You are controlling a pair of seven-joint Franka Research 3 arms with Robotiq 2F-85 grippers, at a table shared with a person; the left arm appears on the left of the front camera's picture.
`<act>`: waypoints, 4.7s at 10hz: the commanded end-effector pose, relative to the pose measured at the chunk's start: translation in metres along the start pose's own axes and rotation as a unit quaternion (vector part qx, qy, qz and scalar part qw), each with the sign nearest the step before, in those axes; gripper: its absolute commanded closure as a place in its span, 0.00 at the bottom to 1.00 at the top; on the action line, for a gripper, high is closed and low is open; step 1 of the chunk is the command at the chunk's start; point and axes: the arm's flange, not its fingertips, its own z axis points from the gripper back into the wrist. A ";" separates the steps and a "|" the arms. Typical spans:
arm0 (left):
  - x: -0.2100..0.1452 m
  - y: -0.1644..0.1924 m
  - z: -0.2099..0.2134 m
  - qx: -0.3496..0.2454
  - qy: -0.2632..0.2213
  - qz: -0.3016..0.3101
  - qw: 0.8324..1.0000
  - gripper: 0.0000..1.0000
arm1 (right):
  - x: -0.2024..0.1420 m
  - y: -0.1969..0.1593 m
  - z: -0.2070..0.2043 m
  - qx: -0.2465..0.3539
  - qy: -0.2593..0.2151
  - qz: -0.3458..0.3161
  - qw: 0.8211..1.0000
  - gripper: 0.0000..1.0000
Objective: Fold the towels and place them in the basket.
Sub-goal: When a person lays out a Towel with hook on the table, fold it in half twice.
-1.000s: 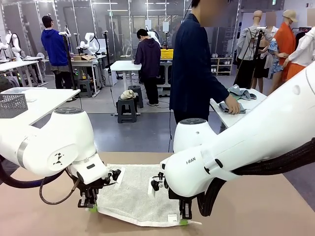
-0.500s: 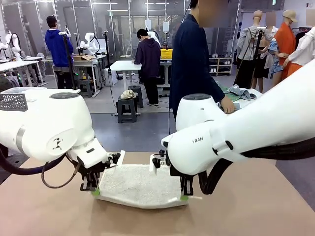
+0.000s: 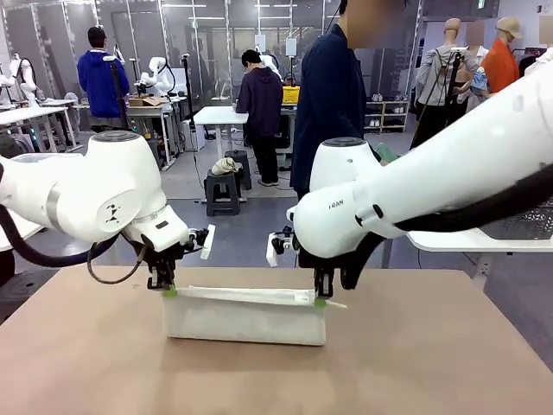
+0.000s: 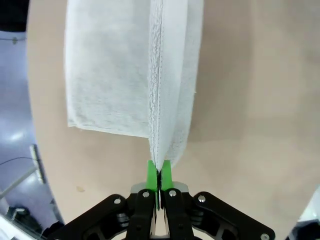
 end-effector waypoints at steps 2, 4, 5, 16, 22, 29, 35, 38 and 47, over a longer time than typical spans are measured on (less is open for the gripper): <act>-0.007 0.053 -0.017 -0.003 0.044 0.021 0.999 1.00 | -0.002 -0.061 -0.009 -0.004 0.008 0.008 1.000 1.00; -0.013 0.077 -0.031 -0.012 0.051 0.032 0.998 1.00 | -0.003 -0.088 -0.014 0.004 0.014 -0.010 1.000 1.00; -0.013 0.089 -0.041 -0.016 0.049 0.030 0.998 1.00 | -0.005 -0.100 -0.018 0.006 0.018 -0.015 1.000 1.00; -0.016 0.109 -0.034 -0.004 0.042 0.014 0.999 0.41 | -0.009 -0.106 -0.010 0.010 0.015 -0.046 0.999 0.43; -0.044 0.041 0.069 -0.010 -0.144 -0.004 0.990 0.41 | 0.016 -0.029 0.092 0.035 -0.025 -0.411 0.911 0.43; -0.164 0.003 0.089 -0.006 -0.366 0.019 0.930 0.41 | -0.057 0.015 0.086 0.086 -0.171 -0.618 0.762 0.43; -0.204 -0.009 0.088 -0.047 -0.441 0.046 0.895 0.41 | -0.045 -0.008 0.097 0.096 -0.117 -0.616 0.774 0.43; -0.205 -0.011 0.087 -0.052 -0.444 0.067 0.892 0.41 | -0.045 -0.008 0.097 0.096 -0.117 -0.616 0.774 0.43; -0.208 -0.008 0.087 -0.048 -0.430 0.057 0.900 0.41 | -0.044 -0.031 -0.002 0.057 -0.102 -0.678 0.726 0.43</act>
